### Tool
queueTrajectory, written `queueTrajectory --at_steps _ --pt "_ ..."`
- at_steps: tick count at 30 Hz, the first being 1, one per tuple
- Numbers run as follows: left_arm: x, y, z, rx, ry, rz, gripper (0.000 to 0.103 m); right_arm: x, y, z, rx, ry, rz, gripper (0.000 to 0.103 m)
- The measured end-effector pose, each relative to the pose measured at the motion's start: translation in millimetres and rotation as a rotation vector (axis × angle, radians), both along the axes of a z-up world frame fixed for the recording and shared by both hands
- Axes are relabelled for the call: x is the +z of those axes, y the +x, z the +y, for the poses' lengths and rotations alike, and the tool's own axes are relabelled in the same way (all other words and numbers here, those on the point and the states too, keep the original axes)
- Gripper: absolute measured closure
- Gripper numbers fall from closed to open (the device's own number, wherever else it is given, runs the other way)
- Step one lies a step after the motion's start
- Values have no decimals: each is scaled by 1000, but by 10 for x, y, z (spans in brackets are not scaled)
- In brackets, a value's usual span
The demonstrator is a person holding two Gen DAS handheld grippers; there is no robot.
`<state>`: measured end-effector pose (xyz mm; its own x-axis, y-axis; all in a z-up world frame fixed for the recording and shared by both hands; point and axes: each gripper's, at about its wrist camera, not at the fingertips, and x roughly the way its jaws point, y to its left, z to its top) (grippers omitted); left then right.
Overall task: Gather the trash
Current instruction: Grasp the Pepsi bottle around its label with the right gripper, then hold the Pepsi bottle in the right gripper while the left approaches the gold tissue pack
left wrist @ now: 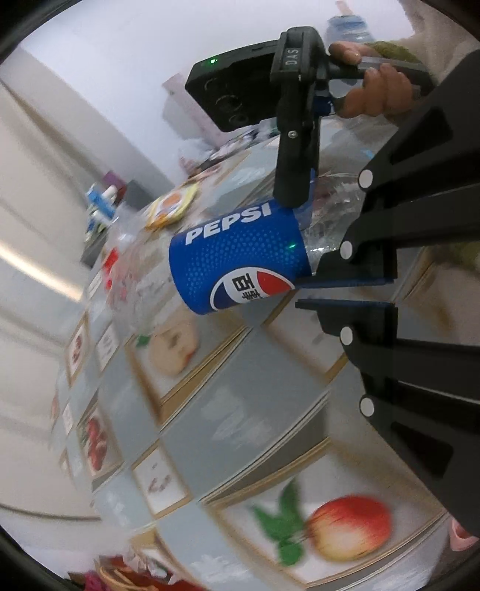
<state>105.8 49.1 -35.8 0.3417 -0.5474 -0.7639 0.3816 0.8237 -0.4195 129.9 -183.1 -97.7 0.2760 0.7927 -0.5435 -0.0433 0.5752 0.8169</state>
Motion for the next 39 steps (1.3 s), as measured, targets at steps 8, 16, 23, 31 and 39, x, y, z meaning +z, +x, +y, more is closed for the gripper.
queueTrajectory --at_steps 8,16,23,31,39 --pt "44 -329 -591 -155 24 8 99 34 -507 -358 -166 -19 6 49" --pt "57 -304 -1230 -283 39 -36 99 56 -673 -602 -360 -50 -14 49" --pt "78 -145 -1511 -289 37 -77 100 150 -602 -617 -417 -127 -70 49" --pt "92 85 -1569 -258 19 -84 100 154 -527 -767 -418 -132 -94 49" --pt "233 545 -1674 -206 -17 -129 100 307 -227 -934 -410 -166 -147 49"
